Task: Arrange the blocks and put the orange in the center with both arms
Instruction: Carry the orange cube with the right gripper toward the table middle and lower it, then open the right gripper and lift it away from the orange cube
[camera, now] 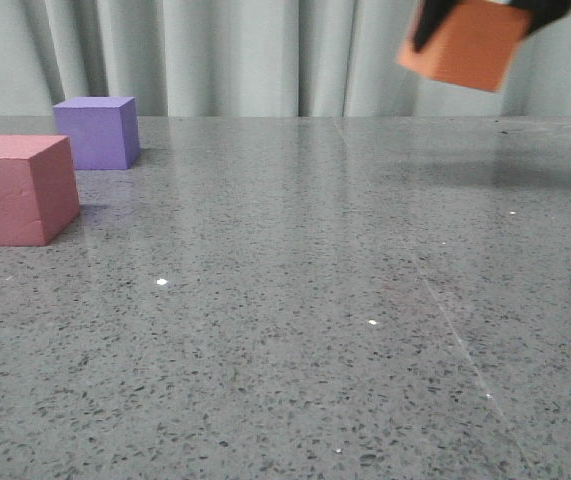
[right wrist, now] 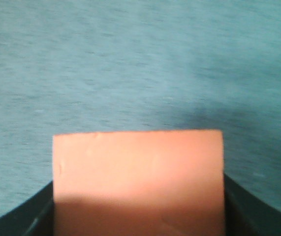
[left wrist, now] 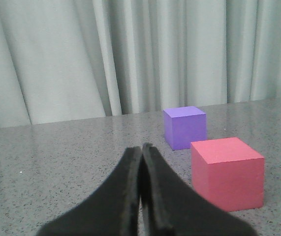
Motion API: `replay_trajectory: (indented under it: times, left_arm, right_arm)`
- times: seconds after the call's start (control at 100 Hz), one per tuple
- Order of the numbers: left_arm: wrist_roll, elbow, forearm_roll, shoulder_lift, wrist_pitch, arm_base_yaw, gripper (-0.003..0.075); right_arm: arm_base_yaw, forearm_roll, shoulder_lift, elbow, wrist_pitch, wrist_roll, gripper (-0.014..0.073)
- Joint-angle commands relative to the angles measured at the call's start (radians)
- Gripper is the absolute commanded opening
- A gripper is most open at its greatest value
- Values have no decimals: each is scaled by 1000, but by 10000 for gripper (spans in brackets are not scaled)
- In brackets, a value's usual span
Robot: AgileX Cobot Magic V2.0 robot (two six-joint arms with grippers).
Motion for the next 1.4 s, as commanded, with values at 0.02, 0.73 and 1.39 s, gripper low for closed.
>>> replay_trajectory:
  times: [0.02, 0.73, 1.39]
  left_arm:
    - [-7, 55, -3, -33, -75, 2, -19]
    - [-7, 55, -3, -33, -75, 2, -19]
    - [-7, 55, -3, -33, -75, 2, -19]
  right_arm:
    - [81, -32, -10, -60, -81, 98, 66]
    - [365, -358, 343, -413, 112, 552, 66]
    - [369, -358, 363, -414, 148, 568, 653]
